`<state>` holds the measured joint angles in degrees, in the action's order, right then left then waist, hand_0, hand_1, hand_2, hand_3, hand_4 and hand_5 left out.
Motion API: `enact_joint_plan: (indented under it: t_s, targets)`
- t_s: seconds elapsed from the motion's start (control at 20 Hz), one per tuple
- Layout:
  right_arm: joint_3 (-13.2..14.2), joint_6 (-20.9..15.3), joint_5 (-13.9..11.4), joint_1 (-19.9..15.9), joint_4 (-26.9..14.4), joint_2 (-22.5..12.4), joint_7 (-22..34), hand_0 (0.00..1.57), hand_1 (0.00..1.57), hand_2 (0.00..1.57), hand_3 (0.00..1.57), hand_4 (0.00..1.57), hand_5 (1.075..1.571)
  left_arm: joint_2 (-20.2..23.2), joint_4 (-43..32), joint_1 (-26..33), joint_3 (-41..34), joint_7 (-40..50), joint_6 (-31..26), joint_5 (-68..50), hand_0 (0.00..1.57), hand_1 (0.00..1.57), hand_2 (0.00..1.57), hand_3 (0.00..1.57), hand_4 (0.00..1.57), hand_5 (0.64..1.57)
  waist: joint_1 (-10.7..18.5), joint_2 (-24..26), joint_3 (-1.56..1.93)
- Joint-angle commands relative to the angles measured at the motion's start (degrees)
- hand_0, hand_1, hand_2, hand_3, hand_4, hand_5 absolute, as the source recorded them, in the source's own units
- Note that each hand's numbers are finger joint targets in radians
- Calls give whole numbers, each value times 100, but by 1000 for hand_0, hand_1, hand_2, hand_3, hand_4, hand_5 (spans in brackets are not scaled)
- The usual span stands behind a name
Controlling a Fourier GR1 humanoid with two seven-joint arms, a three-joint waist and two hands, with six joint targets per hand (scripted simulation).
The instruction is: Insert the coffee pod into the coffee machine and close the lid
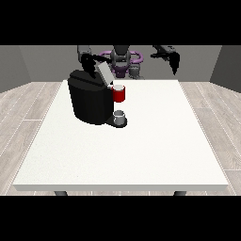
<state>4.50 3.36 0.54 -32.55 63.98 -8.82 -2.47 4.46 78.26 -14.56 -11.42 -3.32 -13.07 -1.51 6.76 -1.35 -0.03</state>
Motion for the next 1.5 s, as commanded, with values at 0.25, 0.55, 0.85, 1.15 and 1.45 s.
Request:
enact_joint_plan:
  t_s: [0.25, 0.55, 0.85, 1.15, 1.45]
  targets:
    - [151, 183, -38, -578, -588, -155, -125, 0, 0, 0, 0, 0, 1571, 154, 270, -238, 75, 139, 190, -30, 0, 0, 0, 0, 0, 1571, 77, -354, 4]
    - [-38, -89, -292, -643, -589, 111, -418, 0, 0, 0, 0, 0, 1571, -54, 72, -1, 284, -214, 309, 96, 0, 0, 0, 0, 0, 1571, 36, -382, 3]
    - [-206, -58, -326, -907, -559, 292, 318, 0, 0, 0, 0, 114, 1571, 148, 66, 223, 178, 90, 121, -130, 0, 0, 0, 0, 24, 1571, 108, 80, 2]
    - [-375, -149, -726, -1213, -746, 303, -97, 0, 0, 0, 0, 215, 1571, 260, -36, -217, 112, 65, 250, -151, 0, 0, 0, 0, 148, 1571, 135, -326, 3]
    - [-334, -217, -888, -1567, -753, 271, -111, 0, 0, 0, 0, 110, 1571, 300, -261, 36, 129, -462, 39, -188, 0, 0, 0, 0, 154, 1571, 179, -406, 2]
